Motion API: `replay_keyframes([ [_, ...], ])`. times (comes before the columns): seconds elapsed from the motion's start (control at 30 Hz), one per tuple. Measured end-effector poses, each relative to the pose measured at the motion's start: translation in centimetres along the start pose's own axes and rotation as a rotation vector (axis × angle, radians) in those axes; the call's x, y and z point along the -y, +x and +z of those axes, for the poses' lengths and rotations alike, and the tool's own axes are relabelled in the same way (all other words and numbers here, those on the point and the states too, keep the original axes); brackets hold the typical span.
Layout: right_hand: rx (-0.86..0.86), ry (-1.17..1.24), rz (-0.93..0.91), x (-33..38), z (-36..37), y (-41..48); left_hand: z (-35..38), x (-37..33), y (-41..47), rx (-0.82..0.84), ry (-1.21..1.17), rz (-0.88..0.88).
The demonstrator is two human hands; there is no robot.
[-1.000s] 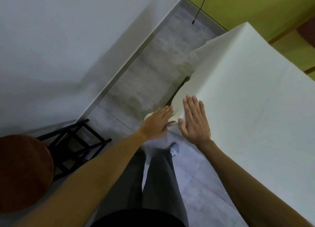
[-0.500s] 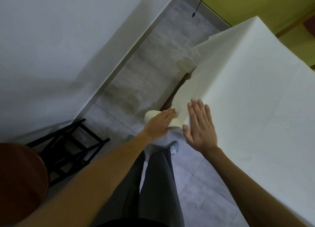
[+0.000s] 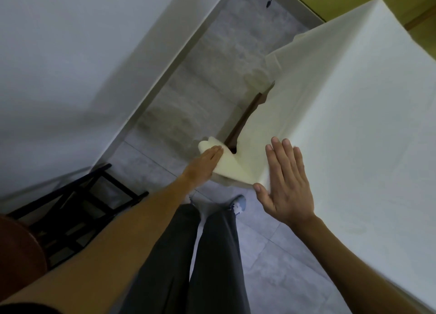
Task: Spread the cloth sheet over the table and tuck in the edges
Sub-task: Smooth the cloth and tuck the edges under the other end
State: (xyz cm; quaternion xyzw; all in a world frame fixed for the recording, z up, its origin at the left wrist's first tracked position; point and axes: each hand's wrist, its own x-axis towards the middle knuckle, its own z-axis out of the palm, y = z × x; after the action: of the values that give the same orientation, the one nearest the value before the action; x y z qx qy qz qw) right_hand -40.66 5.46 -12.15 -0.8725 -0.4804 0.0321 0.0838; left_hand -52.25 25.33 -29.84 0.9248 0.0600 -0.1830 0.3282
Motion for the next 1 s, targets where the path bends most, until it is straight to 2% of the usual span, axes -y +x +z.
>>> replay_keyframes([
  [0.13,0.01,-0.021,-0.001,-0.1,0.0,-0.1,-0.8,5.0,-2.3,0.016,0.062,-0.111],
  [0.23,0.008,-0.019,0.01,0.0,0.0,-0.1,-1.9,7.7,-4.3,0.179,0.127,-0.143],
  [0.27,0.005,-0.016,0.012,0.1,-0.1,-0.1,-2.3,8.3,-4.9,0.189,0.151,-0.126],
  [0.6,0.047,-0.065,0.013,0.1,-0.3,-0.1,-5.4,12.5,-5.9,0.033,0.318,-0.098],
  [0.73,0.058,-0.081,0.024,0.2,-0.2,-0.1,-6.9,13.6,-2.9,-0.052,0.412,-0.094],
  [0.87,0.058,-0.068,0.034,0.3,-0.1,-0.1,-9.2,14.1,2.7,-0.015,0.482,-0.087],
  [1.0,0.085,-0.049,0.03,0.3,-0.1,-0.1,-12.1,11.1,9.9,0.008,0.601,-0.029],
])
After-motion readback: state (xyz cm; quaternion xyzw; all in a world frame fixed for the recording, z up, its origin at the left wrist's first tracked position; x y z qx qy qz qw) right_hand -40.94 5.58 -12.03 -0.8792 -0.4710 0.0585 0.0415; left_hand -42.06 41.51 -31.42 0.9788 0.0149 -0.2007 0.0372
